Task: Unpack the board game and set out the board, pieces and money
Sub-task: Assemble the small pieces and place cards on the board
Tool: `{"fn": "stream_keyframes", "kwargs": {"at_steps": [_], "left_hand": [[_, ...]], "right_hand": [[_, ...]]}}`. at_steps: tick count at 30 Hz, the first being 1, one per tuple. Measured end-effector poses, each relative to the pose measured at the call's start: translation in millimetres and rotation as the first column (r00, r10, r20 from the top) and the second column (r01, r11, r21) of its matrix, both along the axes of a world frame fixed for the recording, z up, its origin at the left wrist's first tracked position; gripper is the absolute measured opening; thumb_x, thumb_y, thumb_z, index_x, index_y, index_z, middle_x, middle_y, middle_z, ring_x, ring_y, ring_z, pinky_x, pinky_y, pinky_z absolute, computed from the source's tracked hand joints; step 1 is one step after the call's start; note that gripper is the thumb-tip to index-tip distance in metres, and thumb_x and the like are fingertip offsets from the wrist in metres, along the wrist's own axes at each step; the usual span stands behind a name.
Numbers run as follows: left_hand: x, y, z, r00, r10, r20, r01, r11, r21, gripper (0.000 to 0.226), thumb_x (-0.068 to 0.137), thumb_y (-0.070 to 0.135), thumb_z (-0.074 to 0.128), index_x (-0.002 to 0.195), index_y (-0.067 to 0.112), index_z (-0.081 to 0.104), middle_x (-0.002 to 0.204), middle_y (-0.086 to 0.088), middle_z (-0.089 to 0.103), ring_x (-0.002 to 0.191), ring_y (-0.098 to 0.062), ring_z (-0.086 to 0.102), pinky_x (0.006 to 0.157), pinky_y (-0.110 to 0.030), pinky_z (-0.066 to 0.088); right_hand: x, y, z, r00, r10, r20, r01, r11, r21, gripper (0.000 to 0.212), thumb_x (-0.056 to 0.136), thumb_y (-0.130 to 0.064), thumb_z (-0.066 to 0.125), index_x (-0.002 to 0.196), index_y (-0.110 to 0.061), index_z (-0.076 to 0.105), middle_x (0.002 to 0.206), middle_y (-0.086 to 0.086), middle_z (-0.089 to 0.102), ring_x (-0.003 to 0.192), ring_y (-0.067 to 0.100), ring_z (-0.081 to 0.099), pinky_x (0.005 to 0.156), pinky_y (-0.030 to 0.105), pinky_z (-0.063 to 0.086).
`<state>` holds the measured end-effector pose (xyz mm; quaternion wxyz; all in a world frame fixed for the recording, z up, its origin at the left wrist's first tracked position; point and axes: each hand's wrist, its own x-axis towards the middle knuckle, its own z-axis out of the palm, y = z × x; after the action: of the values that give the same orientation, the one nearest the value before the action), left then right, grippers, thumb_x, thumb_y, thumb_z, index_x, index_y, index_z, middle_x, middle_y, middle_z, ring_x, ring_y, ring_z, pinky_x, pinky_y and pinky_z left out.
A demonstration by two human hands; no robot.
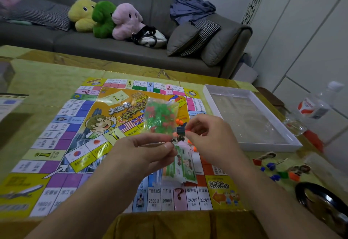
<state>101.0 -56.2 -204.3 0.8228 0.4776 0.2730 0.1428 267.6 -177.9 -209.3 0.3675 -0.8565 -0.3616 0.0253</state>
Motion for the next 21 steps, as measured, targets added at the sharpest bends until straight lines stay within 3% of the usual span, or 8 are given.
{"fn": "stream_keyframes", "kwargs": {"at_steps": [4,7,14,21], "left_hand": [[0.0,-6.8,5.9,0.998,-0.028,0.054,0.032,0.997,-0.074,0.025,0.071,-0.002,0.078,0.096,-0.004,0.080,0.099,-0.026,0.077,0.094,-0.035,0.078,0.076,-0.030,0.064],[-1.3,-14.8,10.6,0.995,-0.058,0.077,0.065,0.993,-0.094,0.029,0.074,0.000,0.077,0.103,-0.005,0.077,0.100,-0.024,0.078,0.095,-0.034,0.078,0.075,-0.030,0.064],[-1.7,-25.8,12.6,0.991,-0.072,0.116,0.083,0.991,-0.100,0.019,0.072,0.002,0.074,0.089,-0.002,0.081,0.097,-0.024,0.078,0.091,-0.032,0.079,0.070,-0.029,0.065],[-2.1,-24.1,13.1,0.993,-0.088,0.081,0.086,0.996,0.033,0.023,0.065,-0.001,0.077,0.087,-0.006,0.080,0.095,-0.028,0.077,0.087,-0.038,0.078,0.073,-0.033,0.065]], "right_hand": [[-37.4,-31.4,21.6,0.930,0.201,-0.306,-0.089,0.935,0.344,0.014,0.089,-0.006,0.080,0.093,-0.018,0.076,0.090,-0.001,0.079,0.089,0.016,0.076,0.077,0.028,0.061],[-50.5,-40.4,22.1,0.877,0.287,-0.386,-0.092,0.888,0.451,0.012,0.087,-0.005,0.078,0.095,-0.014,0.077,0.095,0.004,0.079,0.096,0.019,0.075,0.082,0.030,0.061],[-54.2,-42.0,19.0,0.872,0.313,-0.377,-0.076,0.846,0.527,0.016,0.084,0.006,0.077,0.088,-0.010,0.078,0.089,0.004,0.077,0.091,0.017,0.074,0.083,0.030,0.061],[-51.5,-44.3,12.9,0.946,0.238,-0.218,-0.114,0.880,0.462,0.022,0.081,0.005,0.083,0.083,-0.017,0.081,0.092,-0.003,0.076,0.094,0.022,0.073,0.085,0.049,0.061]]}}
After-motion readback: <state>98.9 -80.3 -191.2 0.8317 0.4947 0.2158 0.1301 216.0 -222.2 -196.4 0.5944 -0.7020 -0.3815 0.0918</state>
